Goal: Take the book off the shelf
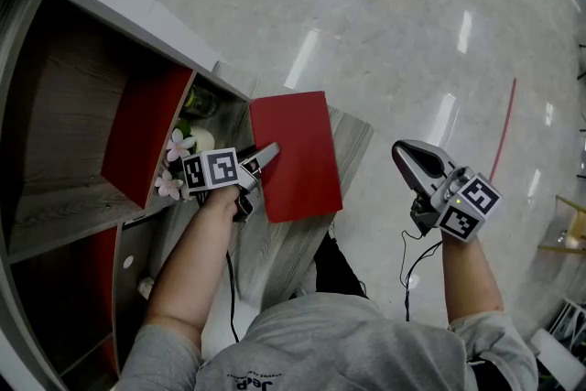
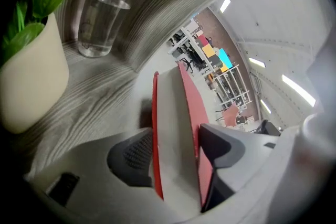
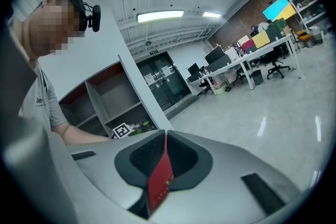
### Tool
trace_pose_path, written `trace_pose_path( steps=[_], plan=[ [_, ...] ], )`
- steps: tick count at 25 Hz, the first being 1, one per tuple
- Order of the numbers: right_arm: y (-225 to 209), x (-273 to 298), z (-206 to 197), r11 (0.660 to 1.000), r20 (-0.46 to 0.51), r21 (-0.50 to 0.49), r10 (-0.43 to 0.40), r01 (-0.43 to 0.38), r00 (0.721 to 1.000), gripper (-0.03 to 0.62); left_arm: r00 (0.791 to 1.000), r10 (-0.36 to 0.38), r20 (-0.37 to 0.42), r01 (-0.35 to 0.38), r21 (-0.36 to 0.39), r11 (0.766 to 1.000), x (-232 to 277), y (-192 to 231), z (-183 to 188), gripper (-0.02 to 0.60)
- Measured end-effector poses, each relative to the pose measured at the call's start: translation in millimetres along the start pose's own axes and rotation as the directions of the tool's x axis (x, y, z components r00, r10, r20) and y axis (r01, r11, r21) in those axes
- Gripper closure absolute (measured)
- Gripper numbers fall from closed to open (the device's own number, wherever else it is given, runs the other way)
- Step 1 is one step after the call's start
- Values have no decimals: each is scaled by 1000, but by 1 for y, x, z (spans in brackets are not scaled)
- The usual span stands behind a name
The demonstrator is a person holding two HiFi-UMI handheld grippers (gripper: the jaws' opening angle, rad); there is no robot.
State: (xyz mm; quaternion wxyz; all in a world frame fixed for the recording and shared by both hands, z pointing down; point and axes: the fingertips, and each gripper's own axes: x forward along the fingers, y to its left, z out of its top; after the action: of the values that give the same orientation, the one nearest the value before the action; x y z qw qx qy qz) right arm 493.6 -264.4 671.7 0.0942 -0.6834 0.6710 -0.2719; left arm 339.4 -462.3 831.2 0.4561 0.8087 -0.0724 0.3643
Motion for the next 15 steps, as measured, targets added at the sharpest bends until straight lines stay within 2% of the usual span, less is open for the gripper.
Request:
trace_pose_path(
  steps=[2,4,6,8,13,15],
  plan=[
    [-1,0,0,1000,-3,-1,-3,3,1000,559,993,115,12,-115,124,986,0,15,1,268],
    [-2,0,1,1000,-4,0,-5,5,1000,559,979,200,46,-205,280,938,0,17,2,262],
    [-3,0,1,1000,-2,2,-5,5,1000,559,969,237,68,-246,346,905,1,14,4,265],
    [-2,1,1,1000,0,4,-4,4,1000,559,968,242,71,-251,352,902,2,13,4,265],
    [2,3,0,1000,-3,4,7,-7,1000,558,970,231,81,-244,323,914,0,13,3,265],
    [5,3,2,1000,-2,1,13,-13,1000,559,972,211,108,-235,325,916,0,8,6,297]
  ],
)
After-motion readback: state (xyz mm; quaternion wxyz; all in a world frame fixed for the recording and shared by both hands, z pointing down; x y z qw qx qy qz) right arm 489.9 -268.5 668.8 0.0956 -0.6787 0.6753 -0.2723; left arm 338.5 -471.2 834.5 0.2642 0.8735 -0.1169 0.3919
